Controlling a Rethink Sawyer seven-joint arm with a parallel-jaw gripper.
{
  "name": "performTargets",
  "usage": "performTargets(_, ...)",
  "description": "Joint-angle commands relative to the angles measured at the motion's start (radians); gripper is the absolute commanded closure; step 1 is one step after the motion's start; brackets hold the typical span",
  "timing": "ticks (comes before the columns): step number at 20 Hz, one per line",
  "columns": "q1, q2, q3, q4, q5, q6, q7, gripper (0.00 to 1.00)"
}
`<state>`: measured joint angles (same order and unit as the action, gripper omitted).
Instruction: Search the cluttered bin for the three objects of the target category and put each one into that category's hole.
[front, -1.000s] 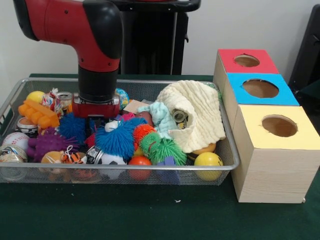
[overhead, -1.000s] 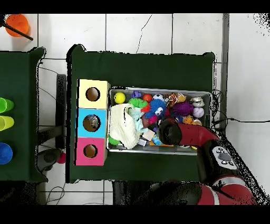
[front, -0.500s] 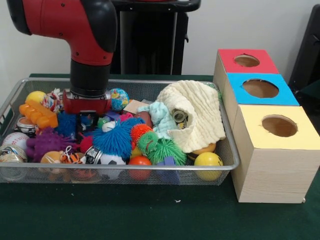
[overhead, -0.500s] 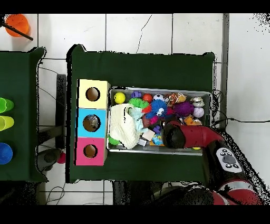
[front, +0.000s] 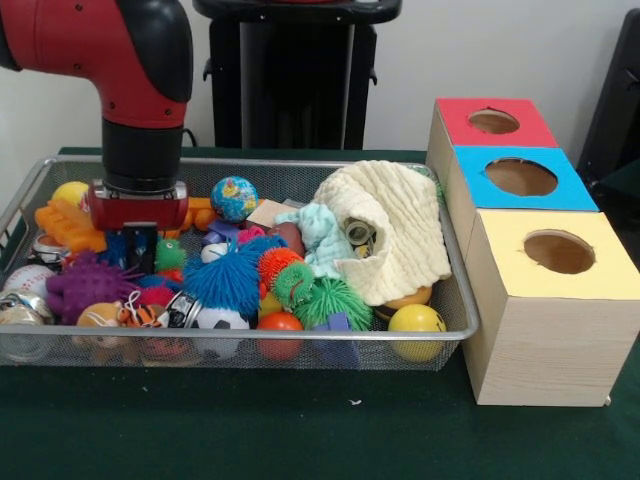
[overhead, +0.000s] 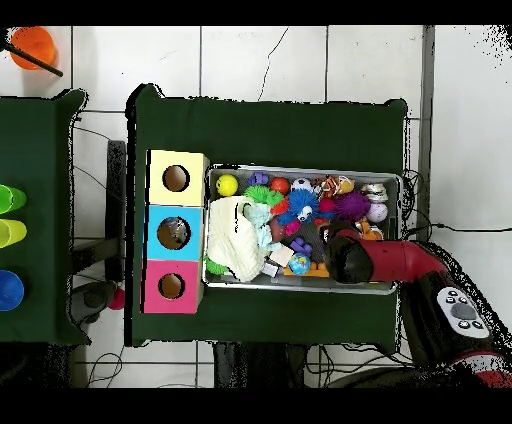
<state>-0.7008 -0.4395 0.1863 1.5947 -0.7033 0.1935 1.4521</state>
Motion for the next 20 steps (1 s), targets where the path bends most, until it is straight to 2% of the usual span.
performTargets(1, -0.094, 0.024, 0.091, -0.093, -0.125, 0.114, -0.231, 1.0)
performTargets(14, -0.123, 0.003, 0.129, -0.089, -0.182, 0.149, -0.204, 1.0)
performTargets(20, -0.177, -0.039, 0.178, -0.072, -0.202, 0.199, -0.292, 1.0)
